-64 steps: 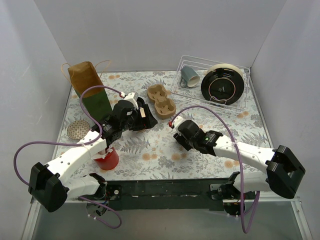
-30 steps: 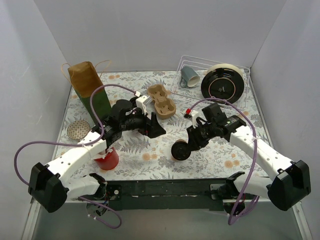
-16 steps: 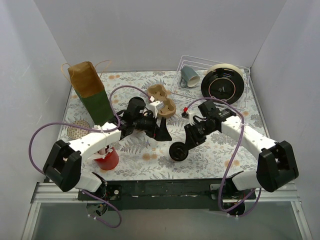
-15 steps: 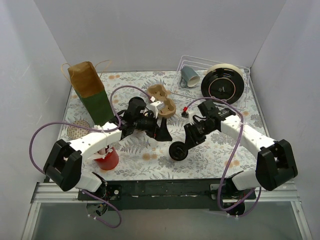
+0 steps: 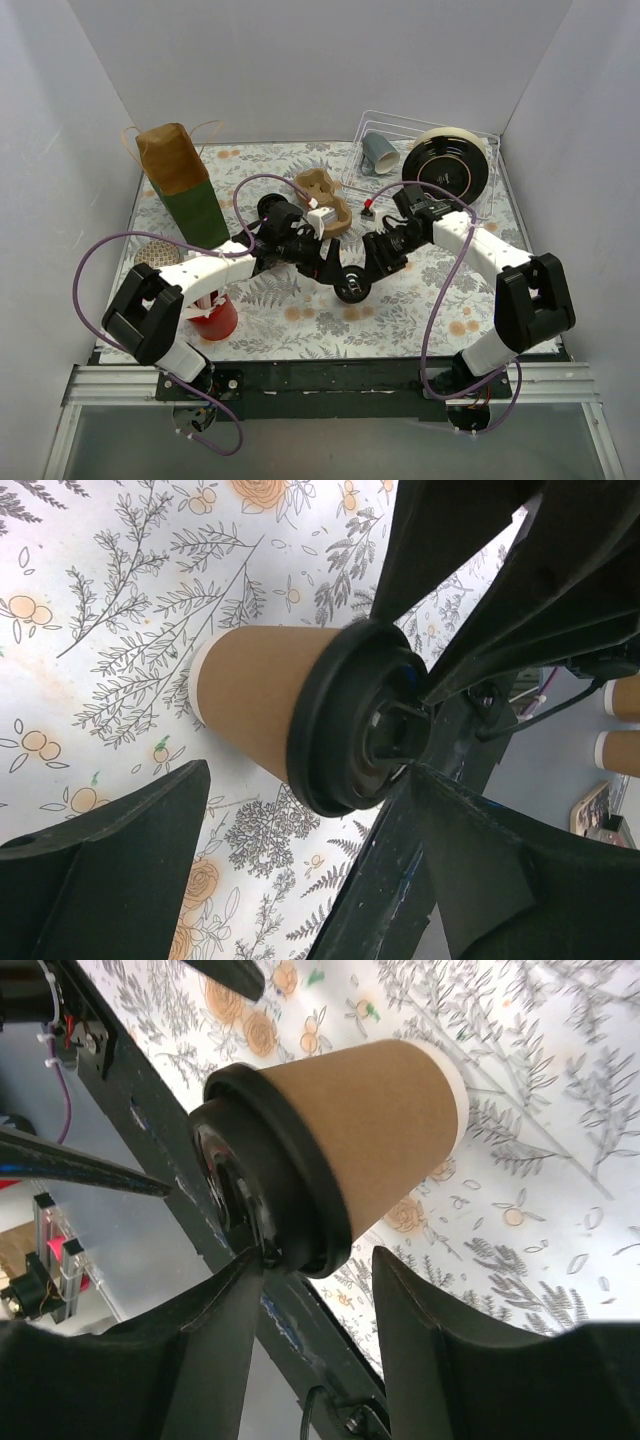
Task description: Pack the takeout coffee
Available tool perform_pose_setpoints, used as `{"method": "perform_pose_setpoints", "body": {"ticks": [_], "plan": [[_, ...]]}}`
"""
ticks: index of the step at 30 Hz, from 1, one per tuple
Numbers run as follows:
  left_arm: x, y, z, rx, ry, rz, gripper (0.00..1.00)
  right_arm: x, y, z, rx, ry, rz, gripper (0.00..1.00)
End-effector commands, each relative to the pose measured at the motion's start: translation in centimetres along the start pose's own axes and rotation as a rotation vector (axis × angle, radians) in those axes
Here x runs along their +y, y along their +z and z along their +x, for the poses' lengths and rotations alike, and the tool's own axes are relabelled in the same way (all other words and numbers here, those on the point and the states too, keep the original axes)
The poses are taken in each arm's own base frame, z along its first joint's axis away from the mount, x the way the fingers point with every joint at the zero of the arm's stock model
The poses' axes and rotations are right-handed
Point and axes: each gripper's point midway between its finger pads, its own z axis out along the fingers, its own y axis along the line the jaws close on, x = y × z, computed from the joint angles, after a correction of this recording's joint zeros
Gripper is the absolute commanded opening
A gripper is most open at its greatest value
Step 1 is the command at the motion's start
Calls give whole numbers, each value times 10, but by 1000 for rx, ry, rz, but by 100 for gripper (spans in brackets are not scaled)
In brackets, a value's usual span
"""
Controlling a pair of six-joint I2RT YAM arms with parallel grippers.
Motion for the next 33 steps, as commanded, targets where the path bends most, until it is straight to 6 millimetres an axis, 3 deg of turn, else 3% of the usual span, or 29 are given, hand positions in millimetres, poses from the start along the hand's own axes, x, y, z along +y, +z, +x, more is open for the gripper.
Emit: {"method": "perform_pose_setpoints", "body": {"ticks": [1,14,19,27,31,33], "plan": [[-3,0,-19,-50,31,-10,80,1,-16,-35,-90,-50,8,56],[-2,2,-9,-68,-19,-10,73,-20,-19,-70,-122,-34,113,53],[8,-4,-19,-120,-50,-101,74,-24,-30,-76,-208,-13,197,51],[13,-12,-51,-228,-50,-179,75,-13,-29,-73,-311,17,147,51],[25,-5,-48,-209,-70,-218,70,-11,-30,-69,-358,25,145,49],[24,-3,-47,-202,-74,-210,70,-19,-30,-63,-380,65,193,47]]}}
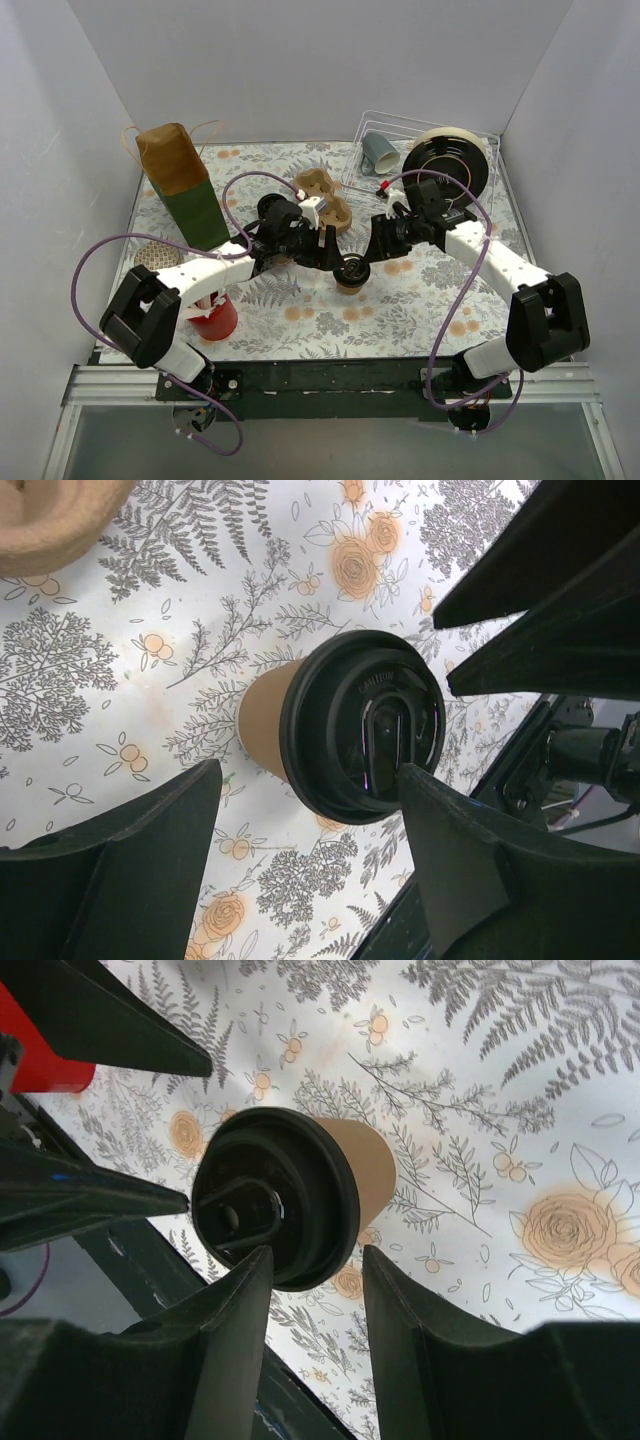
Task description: Pack the takeout coffee
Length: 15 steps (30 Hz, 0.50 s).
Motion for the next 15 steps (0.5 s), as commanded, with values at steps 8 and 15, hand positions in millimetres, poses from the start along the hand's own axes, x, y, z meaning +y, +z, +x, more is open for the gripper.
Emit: {"method": "perform_pose_setpoints", "body": {"ticks": [8,15], "plan": [[1,12,-10,-9,-4,-12,69,0,-11,-6,-184,49,37,40],[5,19,-4,15,-14,-12,67,-4,-3,6,-171,70,29,37]]}}
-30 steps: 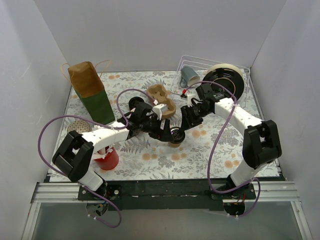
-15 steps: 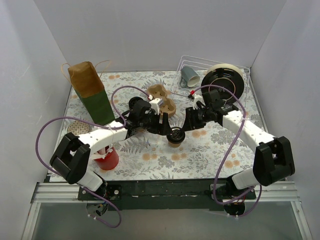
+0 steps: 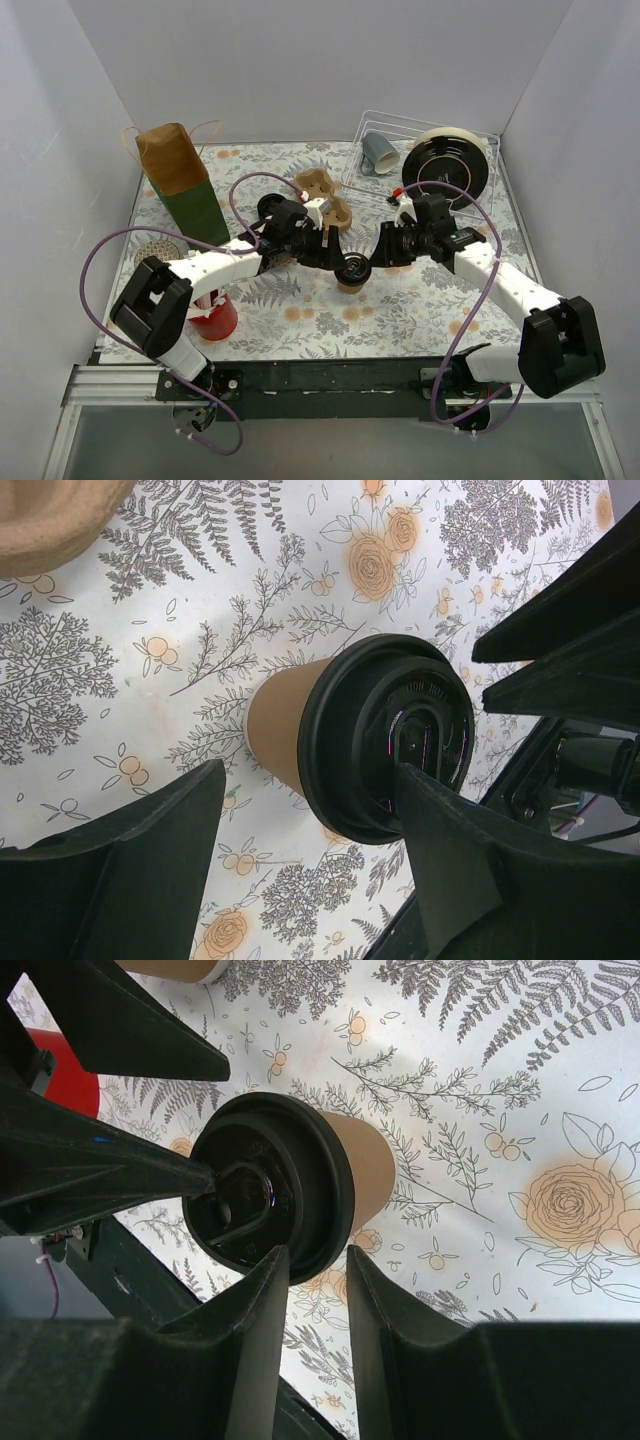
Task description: Pack the takeout coffee
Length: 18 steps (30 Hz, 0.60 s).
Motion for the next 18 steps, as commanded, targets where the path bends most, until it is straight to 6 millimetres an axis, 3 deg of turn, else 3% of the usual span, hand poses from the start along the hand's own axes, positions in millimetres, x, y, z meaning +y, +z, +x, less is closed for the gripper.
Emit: {"method": "perform_pose_setpoints", "body": {"ticks": [1,18], "plan": [[-5,3,-9,-15,15,8,67,1,1,-5,-46,1,-6,36],[14,9,18,27,-14,-43,64,-35,11,24,-33,46,115,24]]}}
